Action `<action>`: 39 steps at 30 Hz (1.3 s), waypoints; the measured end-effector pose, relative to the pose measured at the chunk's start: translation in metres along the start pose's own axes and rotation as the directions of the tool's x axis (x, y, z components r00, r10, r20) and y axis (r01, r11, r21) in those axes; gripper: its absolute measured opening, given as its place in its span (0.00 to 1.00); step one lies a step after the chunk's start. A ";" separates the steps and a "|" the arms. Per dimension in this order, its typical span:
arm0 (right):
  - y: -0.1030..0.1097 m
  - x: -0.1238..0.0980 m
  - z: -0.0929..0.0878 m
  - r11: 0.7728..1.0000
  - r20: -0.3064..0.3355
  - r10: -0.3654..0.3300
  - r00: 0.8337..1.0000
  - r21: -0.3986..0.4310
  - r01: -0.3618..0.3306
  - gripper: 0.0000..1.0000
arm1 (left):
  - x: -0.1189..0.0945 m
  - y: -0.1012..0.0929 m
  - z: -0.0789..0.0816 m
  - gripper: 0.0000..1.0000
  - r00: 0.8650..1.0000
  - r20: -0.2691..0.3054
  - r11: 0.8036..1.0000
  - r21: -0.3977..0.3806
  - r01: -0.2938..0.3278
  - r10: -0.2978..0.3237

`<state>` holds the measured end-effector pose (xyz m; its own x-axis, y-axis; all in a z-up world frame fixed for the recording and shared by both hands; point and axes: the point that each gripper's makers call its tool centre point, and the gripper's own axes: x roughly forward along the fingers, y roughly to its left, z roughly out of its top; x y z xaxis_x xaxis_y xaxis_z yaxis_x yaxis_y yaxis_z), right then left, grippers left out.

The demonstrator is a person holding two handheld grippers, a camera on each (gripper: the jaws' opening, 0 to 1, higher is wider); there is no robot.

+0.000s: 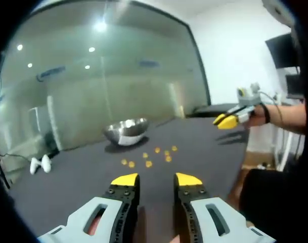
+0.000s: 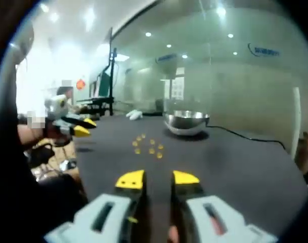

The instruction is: Pick up the QQ candy scattered on the table and place it into the stainless steel bowl on the table

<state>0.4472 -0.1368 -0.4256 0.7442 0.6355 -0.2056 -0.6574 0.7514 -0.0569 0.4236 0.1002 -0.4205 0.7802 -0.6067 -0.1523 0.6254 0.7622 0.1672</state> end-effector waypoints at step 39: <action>0.000 0.002 -0.007 1.000 -0.031 0.008 0.999 -0.011 -0.008 0.19 | 0.000 0.001 -0.003 0.28 1.000 -0.005 1.000 0.005 0.001 -0.001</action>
<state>0.4475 -0.1365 -0.4331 0.7350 0.6357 -0.2360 -0.6648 0.7441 -0.0661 0.4245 0.1012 -0.4229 0.7793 -0.6066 -0.1572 0.6264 0.7602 0.1722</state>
